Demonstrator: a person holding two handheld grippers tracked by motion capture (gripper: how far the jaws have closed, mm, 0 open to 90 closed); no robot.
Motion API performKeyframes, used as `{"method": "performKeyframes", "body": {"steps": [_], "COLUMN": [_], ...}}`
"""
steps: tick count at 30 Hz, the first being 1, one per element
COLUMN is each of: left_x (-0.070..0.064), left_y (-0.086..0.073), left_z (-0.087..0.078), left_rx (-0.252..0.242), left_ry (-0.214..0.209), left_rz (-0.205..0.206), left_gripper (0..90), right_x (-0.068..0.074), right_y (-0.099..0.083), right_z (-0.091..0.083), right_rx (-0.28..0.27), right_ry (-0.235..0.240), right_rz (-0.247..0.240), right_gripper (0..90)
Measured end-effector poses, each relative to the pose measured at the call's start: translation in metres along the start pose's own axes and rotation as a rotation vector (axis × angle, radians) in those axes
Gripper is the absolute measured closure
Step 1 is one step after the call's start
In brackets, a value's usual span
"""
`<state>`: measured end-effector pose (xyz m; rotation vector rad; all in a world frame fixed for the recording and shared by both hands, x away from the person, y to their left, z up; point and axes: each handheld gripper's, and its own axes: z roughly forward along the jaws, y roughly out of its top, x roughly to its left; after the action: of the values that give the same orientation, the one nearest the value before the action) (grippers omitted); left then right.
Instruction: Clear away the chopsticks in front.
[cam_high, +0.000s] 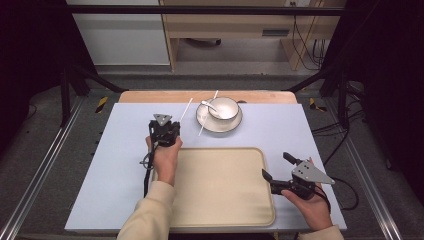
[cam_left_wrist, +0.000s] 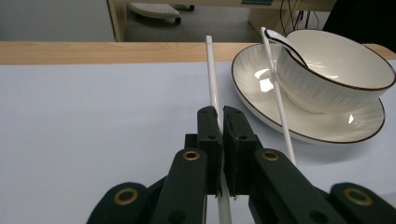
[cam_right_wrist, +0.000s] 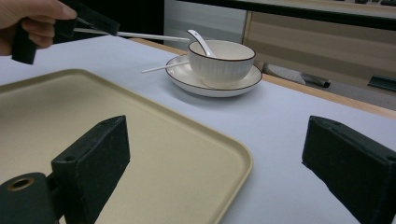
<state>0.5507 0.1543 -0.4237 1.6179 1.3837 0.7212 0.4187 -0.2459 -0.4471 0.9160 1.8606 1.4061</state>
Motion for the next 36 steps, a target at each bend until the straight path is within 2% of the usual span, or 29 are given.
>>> {"method": "performKeyframes", "body": {"steps": [3, 5, 6, 7, 11, 15, 19, 22, 23, 24, 25, 31, 33, 36], "left_x": [0.004, 0.007, 0.007, 0.008, 0.008, 0.007, 0.0, -0.002, -0.003, -0.003, -0.005, -0.005, -0.007, -0.009], "left_y": [-0.003, -0.008, -0.008, -0.011, -0.016, -0.024, -0.038, -0.048, -0.055, -0.055, -0.064, -0.081, -0.086, -0.094], "left_z": [-0.014, -0.027, -0.027, -0.036, -0.049, -0.068, -0.087, -0.099, -0.108, -0.108, -0.118, -0.135, -0.142, -0.149], "left_rx": [-0.013, -0.025, -0.025, -0.037, -0.046, -0.073, -0.078, -0.085, -0.091, -0.091, -0.094, -0.103, -0.11, -0.115], "left_ry": [0.01, 0.001, 0.001, 0.004, 0.007, 0.006, 0.013, 0.01, 0.009, 0.009, 0.012, 0.016, 0.031, 0.03], "left_rz": [0.0, -0.032, -0.032, -0.041, -0.039, -0.059, -0.047, -0.064, -0.073, -0.073, -0.077, -0.088, -0.072, -0.075], "left_gripper": [85.7, 85.7, 85.7, 85.7, 85.7, 85.7, 85.7, 85.7, 85.7, 85.7, 85.7, 85.7, 85.7, 85.7], "right_x": [0.0, -0.001, -0.001, 0.0, 0.0, 0.001, 0.002, 0.004, 0.006, 0.006, 0.007, 0.007, 0.007, 0.007], "right_y": [0.0, 0.0, 0.0, 0.0, -0.001, -0.003, -0.001, 0.0, 0.0, 0.0, 0.001, 0.0, 0.0, 0.0], "right_z": [0.0, 0.001, 0.001, 0.0, 0.0, 0.001, 0.001, -0.001, -0.002, -0.002, -0.002, -0.001, 0.0, 0.0], "right_rx": [-0.001, -0.005, -0.005, -0.006, -0.007, 0.001, -0.004, -0.006, -0.005, -0.005, -0.004, 0.001, 0.003, 0.004], "right_ry": [0.003, 0.005, 0.005, 0.004, 0.014, 0.02, 0.024, 0.025, 0.024, 0.024, 0.023, 0.022, 0.021, 0.022], "right_rz": [0.009, 0.014, 0.014, 0.013, 0.016, 0.016, 0.013, 0.004, -0.003, -0.003, -0.007, -0.009, -0.009, -0.006], "right_gripper": [7.6, 7.4, 7.4, 7.4, 7.3, 7.3, 7.3, 7.3, 7.3, 7.3, 7.3, 7.3, 7.3, 7.3]}}
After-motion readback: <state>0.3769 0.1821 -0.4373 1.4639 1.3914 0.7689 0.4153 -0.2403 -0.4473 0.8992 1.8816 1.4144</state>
